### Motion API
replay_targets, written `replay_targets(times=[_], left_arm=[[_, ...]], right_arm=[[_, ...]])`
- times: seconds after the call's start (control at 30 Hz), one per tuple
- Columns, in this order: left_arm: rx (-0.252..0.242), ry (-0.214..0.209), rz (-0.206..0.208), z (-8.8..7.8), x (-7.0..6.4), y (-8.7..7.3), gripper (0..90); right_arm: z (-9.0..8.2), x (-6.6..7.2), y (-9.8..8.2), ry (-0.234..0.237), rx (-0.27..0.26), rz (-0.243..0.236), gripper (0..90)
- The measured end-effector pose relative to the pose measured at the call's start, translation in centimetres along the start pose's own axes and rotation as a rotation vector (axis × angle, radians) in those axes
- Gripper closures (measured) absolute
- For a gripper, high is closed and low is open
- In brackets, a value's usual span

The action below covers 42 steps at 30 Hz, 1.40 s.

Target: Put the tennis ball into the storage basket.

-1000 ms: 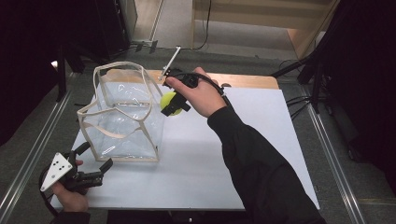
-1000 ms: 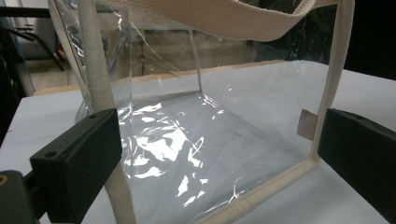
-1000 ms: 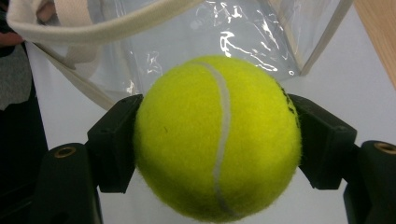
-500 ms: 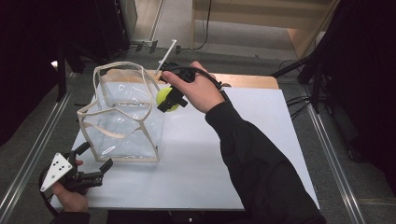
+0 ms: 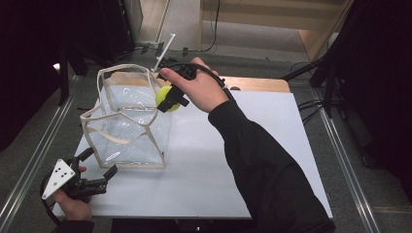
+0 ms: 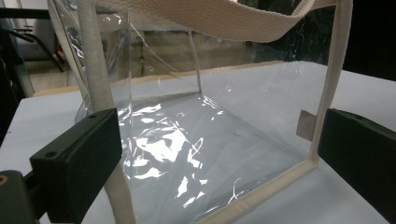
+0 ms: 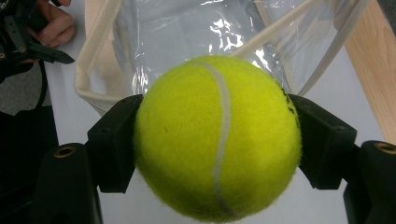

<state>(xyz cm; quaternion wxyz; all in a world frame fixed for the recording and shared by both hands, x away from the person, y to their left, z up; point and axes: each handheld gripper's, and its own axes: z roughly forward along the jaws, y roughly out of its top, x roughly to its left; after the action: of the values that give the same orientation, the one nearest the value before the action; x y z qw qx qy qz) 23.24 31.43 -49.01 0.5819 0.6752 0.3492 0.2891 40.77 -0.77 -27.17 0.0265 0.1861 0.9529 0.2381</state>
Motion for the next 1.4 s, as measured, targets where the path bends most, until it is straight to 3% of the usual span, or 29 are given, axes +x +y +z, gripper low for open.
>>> replay_targets(times=[0.97, 1.4], left_arm=[[0.0, -0.004, 0.0, 0.0, 0.0, 0.0, 0.0], [-0.001, -0.006, 0.001, 0.0, 0.0, 0.0, 0.0]], right_arm=[[-0.1, 1.4, 3.7, -0.001, 0.007, -0.05, 23.4], [0.6, 2.0, 4.8, 0.01, 0.006, -0.078, 23.4]])
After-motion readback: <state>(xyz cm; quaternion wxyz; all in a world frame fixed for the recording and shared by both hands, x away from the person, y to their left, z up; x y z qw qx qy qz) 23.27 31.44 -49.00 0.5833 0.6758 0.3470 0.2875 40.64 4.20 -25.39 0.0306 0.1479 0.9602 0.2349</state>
